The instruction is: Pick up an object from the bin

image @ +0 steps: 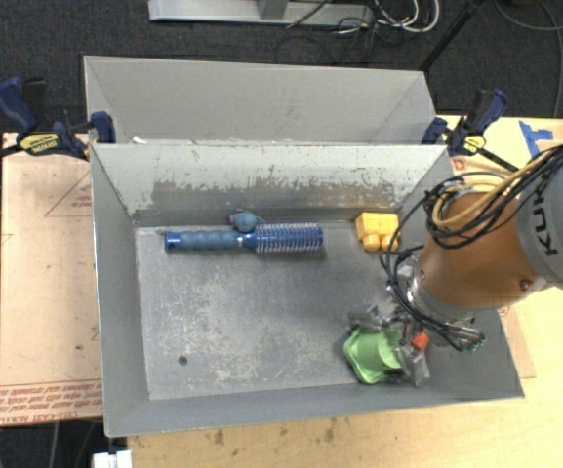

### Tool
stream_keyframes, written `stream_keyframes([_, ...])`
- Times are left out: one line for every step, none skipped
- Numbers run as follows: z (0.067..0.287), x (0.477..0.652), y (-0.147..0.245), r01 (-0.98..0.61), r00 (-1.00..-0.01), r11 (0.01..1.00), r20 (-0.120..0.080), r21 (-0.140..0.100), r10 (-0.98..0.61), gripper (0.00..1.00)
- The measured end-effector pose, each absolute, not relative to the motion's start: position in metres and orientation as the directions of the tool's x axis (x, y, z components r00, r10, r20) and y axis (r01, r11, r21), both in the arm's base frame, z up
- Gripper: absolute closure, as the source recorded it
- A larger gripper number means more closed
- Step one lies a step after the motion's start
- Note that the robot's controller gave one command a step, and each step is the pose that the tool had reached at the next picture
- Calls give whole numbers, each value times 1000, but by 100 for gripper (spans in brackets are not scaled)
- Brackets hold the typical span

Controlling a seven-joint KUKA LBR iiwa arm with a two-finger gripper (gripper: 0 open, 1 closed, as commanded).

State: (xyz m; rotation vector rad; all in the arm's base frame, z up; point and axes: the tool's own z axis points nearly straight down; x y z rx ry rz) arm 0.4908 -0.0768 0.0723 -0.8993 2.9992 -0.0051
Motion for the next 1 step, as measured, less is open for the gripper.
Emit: stream_keyframes([207,500,-94,-537,-843,844,-8,-6,-537,100])
